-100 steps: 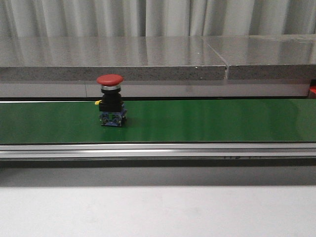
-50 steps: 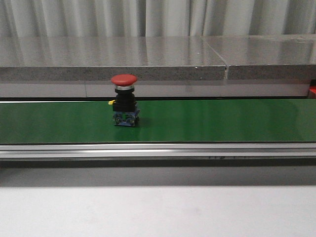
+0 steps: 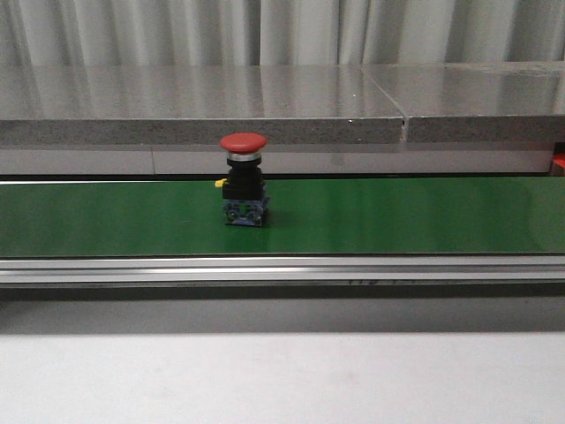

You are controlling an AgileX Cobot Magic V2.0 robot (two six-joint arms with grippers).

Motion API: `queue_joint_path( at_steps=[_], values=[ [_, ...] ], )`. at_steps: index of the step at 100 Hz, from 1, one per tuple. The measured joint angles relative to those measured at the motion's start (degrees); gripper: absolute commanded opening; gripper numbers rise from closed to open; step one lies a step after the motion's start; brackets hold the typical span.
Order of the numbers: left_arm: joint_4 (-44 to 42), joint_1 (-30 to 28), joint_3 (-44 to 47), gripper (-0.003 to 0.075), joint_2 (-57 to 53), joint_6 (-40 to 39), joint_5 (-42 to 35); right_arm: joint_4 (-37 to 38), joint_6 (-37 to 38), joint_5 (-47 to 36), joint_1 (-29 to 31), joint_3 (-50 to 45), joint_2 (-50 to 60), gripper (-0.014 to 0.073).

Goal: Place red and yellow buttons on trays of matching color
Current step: 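Move the right gripper back over the red button on the belt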

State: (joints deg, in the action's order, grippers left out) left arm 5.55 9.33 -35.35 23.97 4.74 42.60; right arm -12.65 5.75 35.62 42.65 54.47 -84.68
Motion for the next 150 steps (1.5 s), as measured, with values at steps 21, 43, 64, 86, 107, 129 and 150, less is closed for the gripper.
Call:
queue_joint_path(
  at_steps=[21, 43, 64, 86, 107, 129, 150],
  values=[
    [0.00, 0.00, 0.00, -0.0021, 0.00, 0.00, 0.00, 0.74, 0.09, 2.13, -1.11, -0.09, 7.83, 0.0497],
    [0.00, 0.00, 0.00, -0.0021, 0.00, 0.00, 0.00, 0.78, -0.90, 3.14, -9.49, -0.09, 15.63, 0.0497],
    [0.00, 0.00, 0.00, -0.0021, 0.00, 0.00, 0.00, 0.78, -3.40, 7.35, -22.14, 1.96, 17.35, 0.0497],
    [0.00, 0.00, 0.00, -0.0021, 0.00, 0.00, 0.00, 0.78, -6.91, 10.00, -33.75, 6.58, 17.35, 0.0629],
    [0.00, 0.00, 0.04, -0.0021, 0.00, 0.00, 0.00, 0.78, -9.74, 16.64, -41.85, 12.69, 14.19, 0.0648],
    [0.00, 0.00, 0.04, -0.0021, 0.00, 0.00, 0.00, 0.78, -14.39, 24.87, -49.01, 19.78, 7.53, 0.0648],
    [0.00, 0.00, 0.04, -0.0021, 0.00, 0.00, 0.00, 0.22, -21.62, 29.61, -54.84, 26.00, 0.09, 0.0648]
  ],
)
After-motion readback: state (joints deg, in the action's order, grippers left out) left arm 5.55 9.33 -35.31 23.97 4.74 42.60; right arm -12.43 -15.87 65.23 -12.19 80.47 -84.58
